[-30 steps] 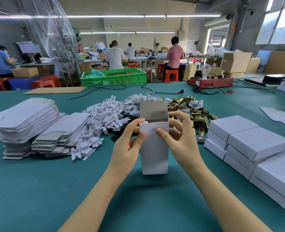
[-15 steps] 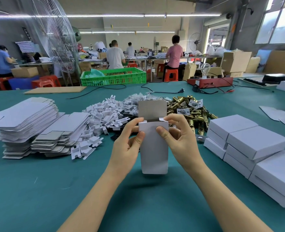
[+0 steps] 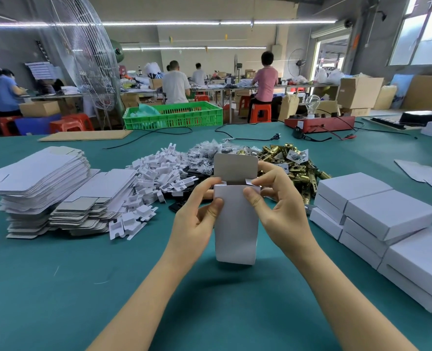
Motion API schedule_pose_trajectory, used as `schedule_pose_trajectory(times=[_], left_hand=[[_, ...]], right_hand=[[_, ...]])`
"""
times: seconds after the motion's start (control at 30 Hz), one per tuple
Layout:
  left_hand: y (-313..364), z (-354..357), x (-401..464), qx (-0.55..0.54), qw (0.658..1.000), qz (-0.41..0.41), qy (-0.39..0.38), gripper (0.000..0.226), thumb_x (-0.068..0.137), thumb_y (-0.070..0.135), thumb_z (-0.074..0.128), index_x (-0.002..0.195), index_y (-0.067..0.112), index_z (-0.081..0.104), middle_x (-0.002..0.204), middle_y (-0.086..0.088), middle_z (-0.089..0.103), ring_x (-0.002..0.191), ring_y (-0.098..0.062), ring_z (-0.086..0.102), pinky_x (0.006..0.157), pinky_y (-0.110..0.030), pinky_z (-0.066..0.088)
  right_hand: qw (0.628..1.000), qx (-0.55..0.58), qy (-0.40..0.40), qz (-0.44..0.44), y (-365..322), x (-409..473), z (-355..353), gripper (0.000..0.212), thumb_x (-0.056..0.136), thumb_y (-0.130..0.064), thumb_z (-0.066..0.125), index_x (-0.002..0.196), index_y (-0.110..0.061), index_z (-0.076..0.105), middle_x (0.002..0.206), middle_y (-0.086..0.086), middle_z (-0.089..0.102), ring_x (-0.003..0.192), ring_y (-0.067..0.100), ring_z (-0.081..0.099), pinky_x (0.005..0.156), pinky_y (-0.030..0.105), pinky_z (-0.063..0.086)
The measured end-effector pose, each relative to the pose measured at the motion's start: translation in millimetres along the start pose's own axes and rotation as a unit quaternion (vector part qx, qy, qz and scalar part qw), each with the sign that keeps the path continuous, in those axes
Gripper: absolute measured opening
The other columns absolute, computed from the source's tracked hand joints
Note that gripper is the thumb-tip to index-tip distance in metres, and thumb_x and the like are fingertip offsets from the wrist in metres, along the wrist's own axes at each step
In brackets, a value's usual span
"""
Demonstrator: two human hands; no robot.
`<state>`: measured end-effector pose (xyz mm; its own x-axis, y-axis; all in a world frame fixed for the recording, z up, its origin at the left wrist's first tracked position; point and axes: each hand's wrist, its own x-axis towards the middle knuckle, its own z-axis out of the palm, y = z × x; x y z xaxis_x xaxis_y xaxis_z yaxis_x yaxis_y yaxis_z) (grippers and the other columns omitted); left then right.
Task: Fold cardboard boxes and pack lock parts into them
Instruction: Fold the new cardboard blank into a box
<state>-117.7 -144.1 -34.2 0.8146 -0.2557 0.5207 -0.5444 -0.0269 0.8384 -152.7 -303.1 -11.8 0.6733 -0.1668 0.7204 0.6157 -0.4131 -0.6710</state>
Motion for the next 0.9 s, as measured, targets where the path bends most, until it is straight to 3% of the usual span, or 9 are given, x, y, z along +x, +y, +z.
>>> schedule_pose_trajectory(times=[0.07, 0.17, 0.33, 0.5, 0.63, 0.77, 0.9], left_hand=[[-0.2, -0.3, -0.2, -0.002, 1.000, -0.002, 0.001, 0.033, 0.090, 0.033, 0.053, 0.122, 0.039, 0.053, 0.094, 0.021, 0.064, 0.069, 0.000, 0.058, 0.062, -0.012, 0.043], [0.5, 0.0, -0.6, -0.004, 1.000, -0.001, 0.002, 0.032, 0.091, 0.029, 0.053, 0.122, 0.040, 0.053, 0.099, 0.011, 0.064, 0.069, 0.001, 0.058, 0.063, -0.012, 0.043], [1.5, 1.2, -0.1, -0.011, 1.000, -0.003, -0.002, 0.033, 0.089, 0.032, 0.053, 0.121, 0.040, 0.053, 0.101, 0.006, 0.065, 0.069, -0.002, 0.060, 0.063, -0.013, 0.044], [1.6, -0.1, -0.4, -0.014, 1.000, 0.001, -0.001, 0.034, 0.089, 0.034, 0.054, 0.121, 0.046, 0.053, 0.097, 0.010, 0.065, 0.065, -0.005, 0.056, 0.061, -0.014, 0.042], [0.8, -0.1, -0.8, -0.016, 1.000, 0.004, -0.002, 0.034, 0.090, 0.034, 0.053, 0.122, 0.047, 0.052, 0.099, 0.009, 0.064, 0.063, -0.004, 0.053, 0.058, -0.014, 0.042], [0.5, 0.0, -0.8, -0.030, 1.000, 0.001, -0.009, 0.037, 0.090, 0.035, 0.054, 0.114, 0.063, 0.054, 0.097, 0.018, 0.066, 0.068, -0.005, 0.058, 0.062, -0.015, 0.044], [-1.1, 0.7, 1.2, -0.027, 1.000, -0.004, -0.004, 0.038, 0.088, 0.036, 0.055, 0.111, 0.067, 0.054, 0.099, 0.018, 0.066, 0.071, -0.009, 0.060, 0.064, -0.018, 0.045]], right_hand=[[1.000, 0.004, 0.000, -0.010, -1.5, 0.0, 0.7, 0.028, 0.088, -0.002, 0.065, 0.089, -0.026, 0.051, 0.124, -0.015, 0.054, 0.107, 0.008, 0.058, 0.077, 0.012, 0.043], [0.999, 0.032, -0.005, -0.001, -2.6, -0.3, 1.8, 0.035, 0.088, 0.001, 0.064, 0.097, -0.029, 0.047, 0.105, -0.029, 0.054, 0.086, 0.007, 0.057, 0.071, 0.014, 0.043], [0.996, 0.079, -0.029, 0.021, -6.5, 1.1, 0.0, 0.055, 0.090, 0.002, 0.060, 0.124, -0.038, 0.044, 0.113, -0.006, 0.056, 0.091, 0.010, 0.059, 0.078, 0.017, 0.047], [0.991, 0.114, -0.057, 0.043, -8.4, 0.8, 1.3, 0.032, 0.094, 0.003, 0.054, 0.105, -0.027, 0.056, 0.112, 0.000, 0.059, 0.101, 0.023, 0.057, 0.076, 0.020, 0.049], [0.990, 0.120, -0.056, 0.046, -9.4, -0.3, 2.6, 0.028, 0.094, 0.004, 0.052, 0.096, -0.024, 0.055, 0.115, -0.003, 0.060, 0.111, 0.021, 0.056, 0.083, 0.019, 0.047], [0.989, 0.131, -0.041, 0.061, -11.0, 0.0, 1.1, 0.008, 0.089, -0.022, 0.062, 0.092, -0.026, 0.057, 0.111, -0.009, 0.062, 0.092, 0.019, 0.059, 0.075, 0.019, 0.047], [0.990, 0.124, -0.020, 0.068, -11.8, 0.2, 3.9, 0.004, 0.092, -0.029, 0.057, 0.088, -0.030, 0.058, 0.095, 0.003, 0.062, 0.073, 0.029, 0.051, 0.067, 0.025, 0.039]])
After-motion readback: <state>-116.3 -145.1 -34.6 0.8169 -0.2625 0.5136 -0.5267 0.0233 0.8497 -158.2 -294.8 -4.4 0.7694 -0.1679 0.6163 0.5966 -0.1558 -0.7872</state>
